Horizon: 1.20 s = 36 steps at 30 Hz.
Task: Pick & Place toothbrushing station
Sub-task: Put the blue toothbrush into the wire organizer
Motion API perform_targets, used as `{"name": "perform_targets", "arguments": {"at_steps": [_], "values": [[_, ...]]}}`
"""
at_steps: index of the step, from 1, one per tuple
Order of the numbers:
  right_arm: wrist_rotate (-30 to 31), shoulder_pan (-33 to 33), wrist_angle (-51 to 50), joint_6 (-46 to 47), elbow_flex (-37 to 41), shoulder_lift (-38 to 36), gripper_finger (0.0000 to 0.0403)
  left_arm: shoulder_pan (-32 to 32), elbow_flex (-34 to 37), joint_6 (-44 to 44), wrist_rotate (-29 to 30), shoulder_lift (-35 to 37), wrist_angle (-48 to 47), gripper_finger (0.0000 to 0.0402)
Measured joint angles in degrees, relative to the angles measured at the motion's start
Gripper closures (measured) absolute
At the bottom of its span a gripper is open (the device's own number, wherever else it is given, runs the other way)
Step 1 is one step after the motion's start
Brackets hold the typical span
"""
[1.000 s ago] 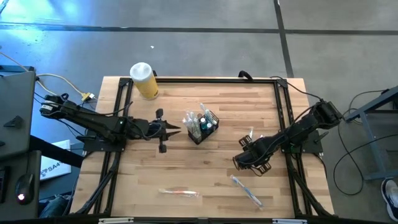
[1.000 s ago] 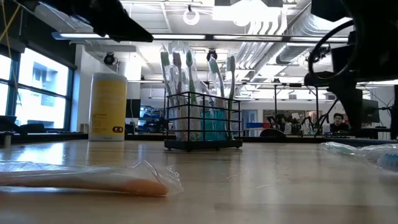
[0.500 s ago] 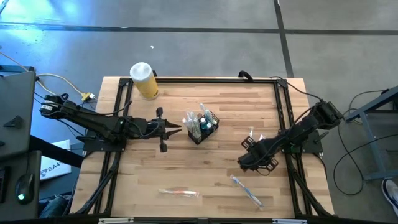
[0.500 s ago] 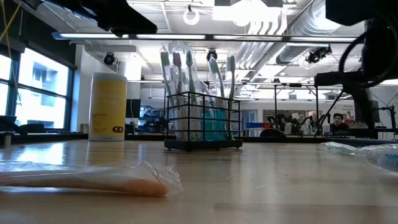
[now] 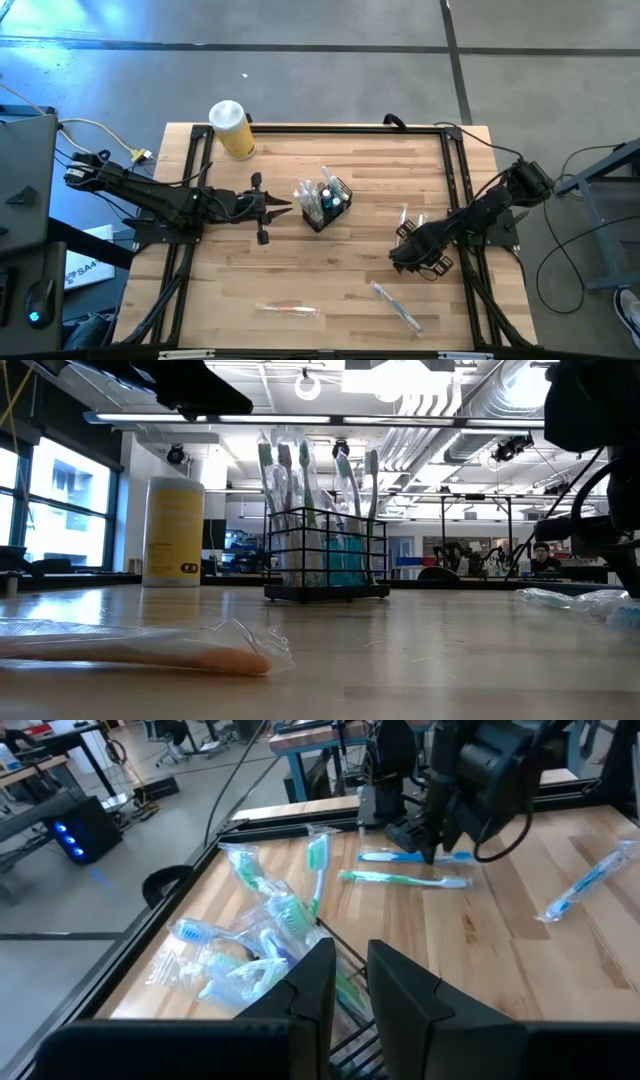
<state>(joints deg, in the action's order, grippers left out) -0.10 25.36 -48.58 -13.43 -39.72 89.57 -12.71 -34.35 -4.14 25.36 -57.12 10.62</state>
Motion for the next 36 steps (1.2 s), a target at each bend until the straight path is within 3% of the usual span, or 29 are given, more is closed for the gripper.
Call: {"name": "perform_targets", "arguments": {"at_steps": [8, 13, 17, 25, 36], "values": [[-1.36, -3.61, 3.37, 4.79, -0.09, 0.28, 0.0223, 0.0, 0.04, -0.11, 1.77, 0.0, 0.0, 0.0343], [-8.13, -7.59, 8.0, 4.21, -0.2, 0.28, 0.0228, 0.0, 0.04, -0.03, 1.77, 0.0, -0.27, 0.0343], [-11.46, -10.03, 12.57, 6.77, -0.08, 0.36, 0.0263, 0.0, 0.07, 0.1, 1.77, 0.0, -0.51, 0.0343], [-11.76, -12.11, 16.81, 14.62, 0.17, 0.6, 0.0388, 0.0, 0.06, 0.1, 1.75, 0.0, -1.55, 0.0343], [-7.59, -13.24, 20.51, 17.68, 0.21, 0.67, 0.0387, 0.0, 0.06, 0.09, 1.69, 0.0, -1.8, 0.0343]]}}
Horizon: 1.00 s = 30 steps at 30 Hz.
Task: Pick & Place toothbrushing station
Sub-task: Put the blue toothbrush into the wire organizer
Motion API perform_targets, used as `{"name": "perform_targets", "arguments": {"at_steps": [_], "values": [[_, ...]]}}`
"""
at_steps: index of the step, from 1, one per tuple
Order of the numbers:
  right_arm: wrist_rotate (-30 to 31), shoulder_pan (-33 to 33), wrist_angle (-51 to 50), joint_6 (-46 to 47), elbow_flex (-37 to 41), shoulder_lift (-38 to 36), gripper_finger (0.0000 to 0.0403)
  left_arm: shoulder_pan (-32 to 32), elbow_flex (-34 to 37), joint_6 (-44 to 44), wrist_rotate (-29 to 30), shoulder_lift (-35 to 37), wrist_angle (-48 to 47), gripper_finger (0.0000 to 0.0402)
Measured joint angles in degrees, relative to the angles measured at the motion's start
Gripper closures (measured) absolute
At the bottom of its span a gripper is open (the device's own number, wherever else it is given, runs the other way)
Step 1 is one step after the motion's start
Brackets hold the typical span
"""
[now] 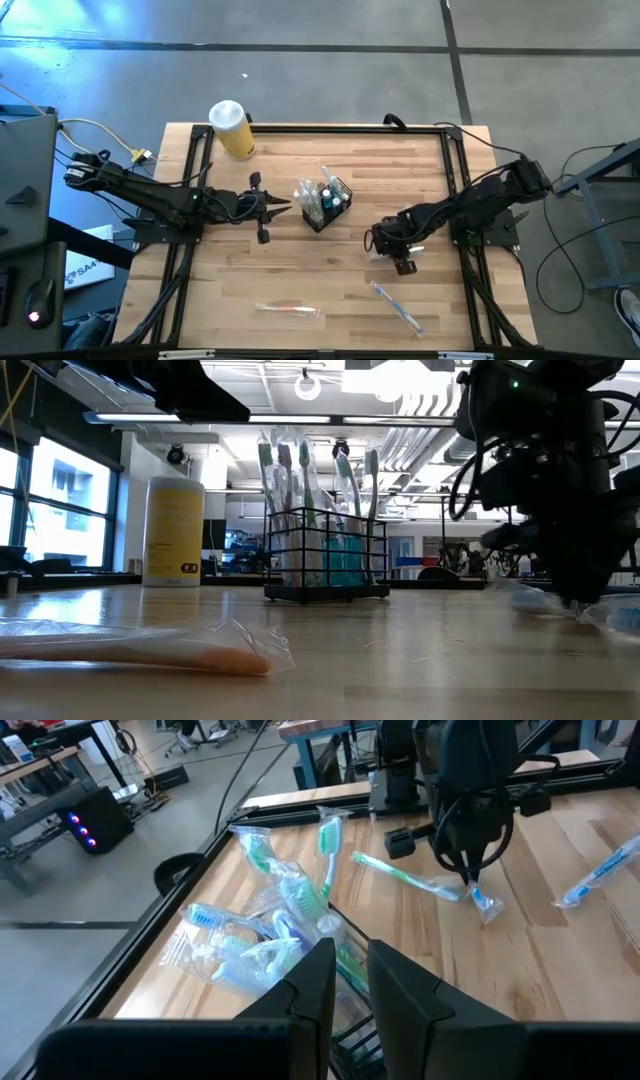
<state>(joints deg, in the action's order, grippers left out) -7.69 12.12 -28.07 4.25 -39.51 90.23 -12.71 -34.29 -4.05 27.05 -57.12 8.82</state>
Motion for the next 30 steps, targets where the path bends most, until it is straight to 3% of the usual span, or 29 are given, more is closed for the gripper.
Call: {"name": "perform_targets", "arguments": {"at_steps": [4, 12, 18, 24, 30], "values": [[3.84, 0.8, 0.94, -1.41, -1.59, 0.07, 0.0385, 0.0, 0.01, 0.0, -0.02, 0.0, -0.04, 0.0343], [5.94, 2.27, -1.45, -3.0, -9.13, 0.31, 0.0387, 0.0, 0.01, 0.0, -0.09, 0.0, -1.89, 0.0343], [13.36, 3.66, -8.94, -3.56, -16.29, -0.45, 0.0387, -0.02, 0.01, 0.42, -1.09, 0.0, -2.91, 0.0343], [22.13, 3.53, -9.64, -4.31, -18.83, -7.04, 0.0387, -0.02, 0.0, 2.07, -1.16, 0.0, -3.18, 0.0343], [28.9, 1.48, -9.64, -2.07, -17.59, -18.82, 0.0387, -0.04, -0.01, 3.08, -1.16, 0.0, -5.71, 0.0343]]}}
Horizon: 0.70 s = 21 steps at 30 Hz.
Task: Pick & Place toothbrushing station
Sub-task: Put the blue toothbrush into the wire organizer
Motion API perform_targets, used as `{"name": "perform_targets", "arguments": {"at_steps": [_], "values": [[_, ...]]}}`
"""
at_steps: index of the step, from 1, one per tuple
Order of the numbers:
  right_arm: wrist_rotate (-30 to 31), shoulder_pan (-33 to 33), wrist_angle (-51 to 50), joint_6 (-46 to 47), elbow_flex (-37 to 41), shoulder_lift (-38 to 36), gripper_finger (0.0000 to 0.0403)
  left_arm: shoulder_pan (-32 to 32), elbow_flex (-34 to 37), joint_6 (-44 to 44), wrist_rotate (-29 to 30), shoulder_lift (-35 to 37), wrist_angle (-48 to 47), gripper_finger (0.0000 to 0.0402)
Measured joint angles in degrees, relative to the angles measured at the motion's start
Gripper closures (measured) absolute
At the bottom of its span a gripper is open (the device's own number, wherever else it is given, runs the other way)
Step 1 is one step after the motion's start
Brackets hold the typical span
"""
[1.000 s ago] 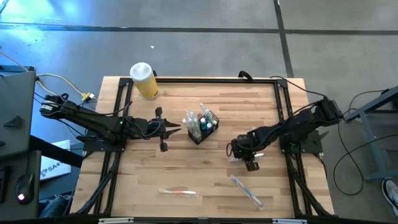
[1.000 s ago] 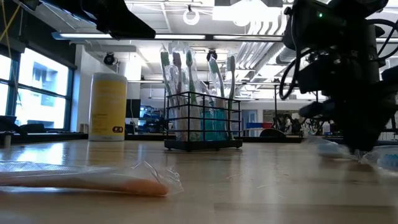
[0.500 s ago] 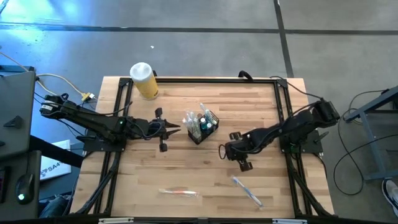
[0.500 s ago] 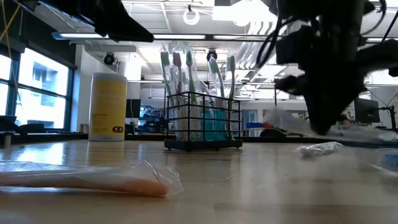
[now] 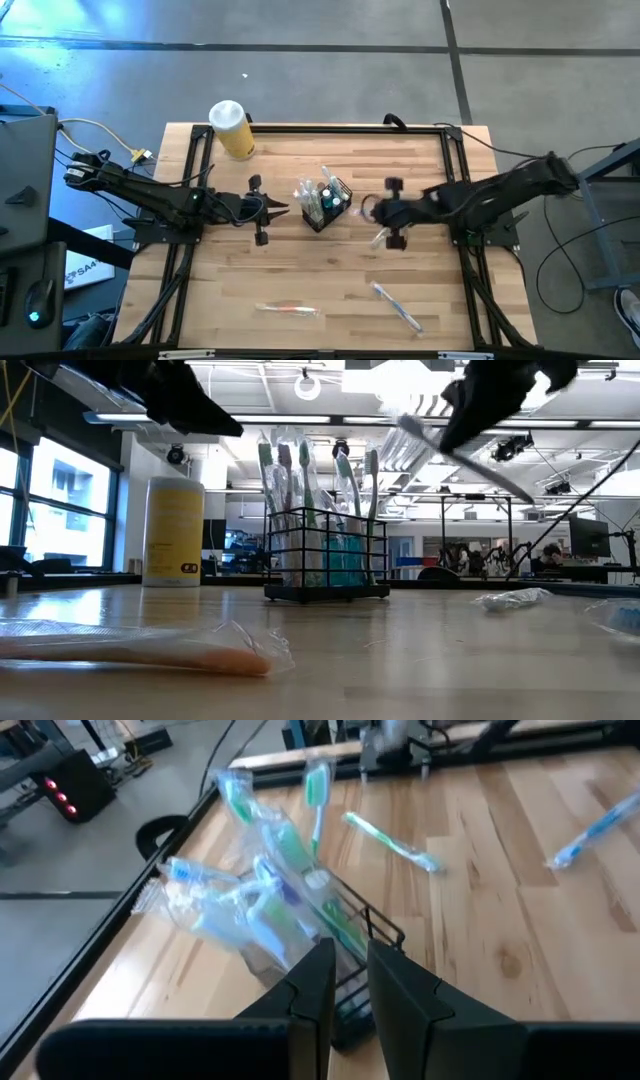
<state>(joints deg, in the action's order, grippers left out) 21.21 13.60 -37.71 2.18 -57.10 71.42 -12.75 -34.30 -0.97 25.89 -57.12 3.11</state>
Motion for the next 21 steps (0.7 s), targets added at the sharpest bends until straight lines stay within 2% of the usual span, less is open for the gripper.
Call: {"name": "perform_targets", "arguments": {"at_steps": [5, 9, 17, 21], "values": [[-0.64, -4.17, 13.81, -3.85, 6.39, -8.86, 0.0386, 0.0, 0.0, 0.07, 0.0, -0.02, -1.72, 0.0343], [-5.99, -9.37, 33.84, -8.59, 15.17, -12.54, 0.0386, 0.0, 0.0, 0.07, -0.38, -0.02, -2.07, 0.0343], [-16.96, -19.91, 72.36, -12.92, 30.11, -9.7, 0.0386, -0.02, 0.0, -0.17, -4.62, -0.02, -3.37, 0.0343], [-22.03, -23.66, 87.79, -12.97, 32.28, -4.79, 0.0386, -0.01, 0.0, -0.24, -4.63, -0.02, -3.39, 0.0343]]}}
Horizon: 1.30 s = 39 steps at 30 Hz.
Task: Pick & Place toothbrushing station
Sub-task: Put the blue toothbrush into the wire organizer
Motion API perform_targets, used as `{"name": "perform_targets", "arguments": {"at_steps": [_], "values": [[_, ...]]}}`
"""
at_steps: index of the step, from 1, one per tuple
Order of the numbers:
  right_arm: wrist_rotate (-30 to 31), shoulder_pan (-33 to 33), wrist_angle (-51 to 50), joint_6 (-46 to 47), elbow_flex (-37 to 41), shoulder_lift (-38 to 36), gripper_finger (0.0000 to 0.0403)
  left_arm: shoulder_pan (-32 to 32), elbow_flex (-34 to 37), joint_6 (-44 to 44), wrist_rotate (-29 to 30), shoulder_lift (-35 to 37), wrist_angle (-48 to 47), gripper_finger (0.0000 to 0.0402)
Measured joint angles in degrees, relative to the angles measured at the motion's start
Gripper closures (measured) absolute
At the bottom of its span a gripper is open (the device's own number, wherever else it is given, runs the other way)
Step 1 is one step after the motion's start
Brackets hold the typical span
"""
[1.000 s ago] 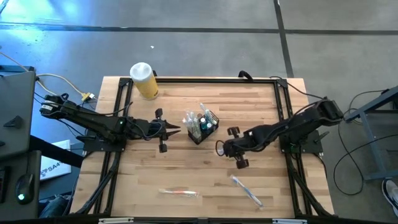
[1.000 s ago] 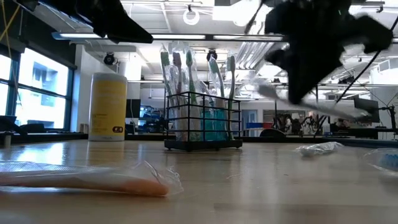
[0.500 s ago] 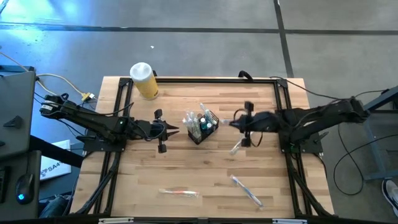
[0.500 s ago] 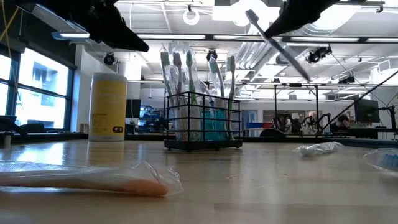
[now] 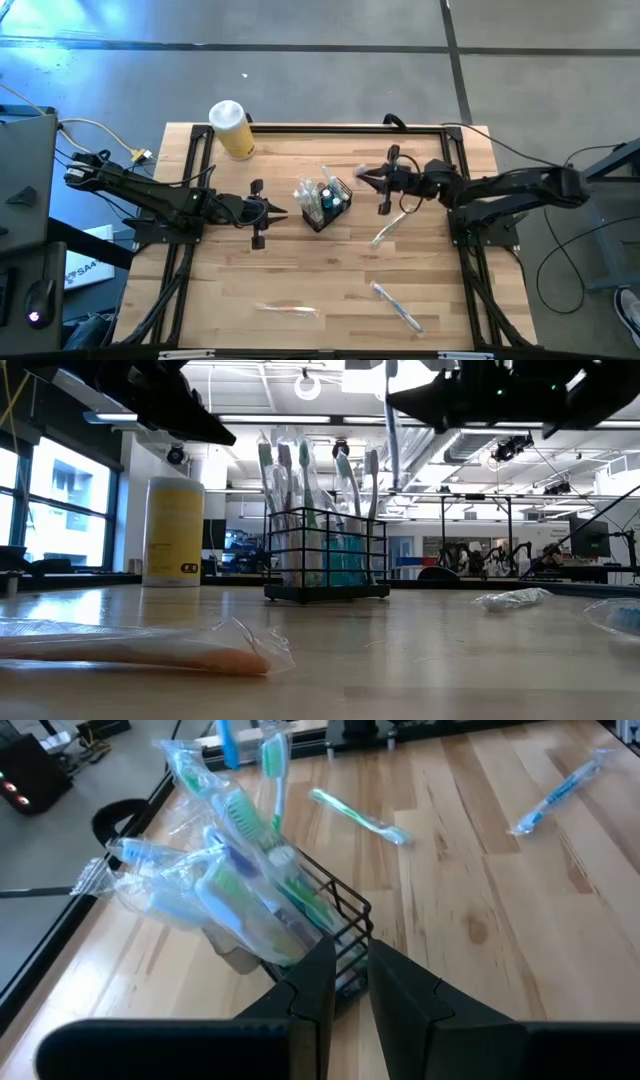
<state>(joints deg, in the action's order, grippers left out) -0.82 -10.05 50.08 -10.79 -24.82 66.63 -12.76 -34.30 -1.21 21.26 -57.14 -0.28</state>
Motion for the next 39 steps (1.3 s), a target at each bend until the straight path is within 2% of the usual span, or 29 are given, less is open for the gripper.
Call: {"name": "perform_targets", "arguments": {"at_steps": [4, 12, 14, 26, 32, 39], "values": [[-5.1, -2.76, 11.05, 1.24, 0.01, 7.27, 0.0386, 0.01, 0.0, -0.02, 0.0, 0.0, 0.05, 0.0343], [-8.52, -6.17, 31.11, 6.06, 0.01, 23.07, 0.0386, 0.01, 0.0, 0.0, -0.07, 0.0, 0.07, 0.0343], [-8.45, -6.76, 33.31, 6.86, 0.01, 25.82, 0.0386, 0.01, 0.0, 0.0, -0.07, 0.0, 0.07, 0.0343], [-9.38, -7.88, 33.43, 9.65, -2.71, 34.1, 0.0386, 0.01, 0.0, 0.0, -0.07, 0.0, 0.09, 0.0343], [-6.88, -7.86, 25.83, 12.38, -2.94, 34.14, 0.0386, 0.01, 0.0, 0.0, -0.07, 0.0, 0.09, 0.0343], [-6.6, -7.97, 20.26, 15.73, -2.95, 34.14, 0.0386, 0.01, 0.0, 0.0, -0.07, 0.0, 0.07, 0.0343]]}}
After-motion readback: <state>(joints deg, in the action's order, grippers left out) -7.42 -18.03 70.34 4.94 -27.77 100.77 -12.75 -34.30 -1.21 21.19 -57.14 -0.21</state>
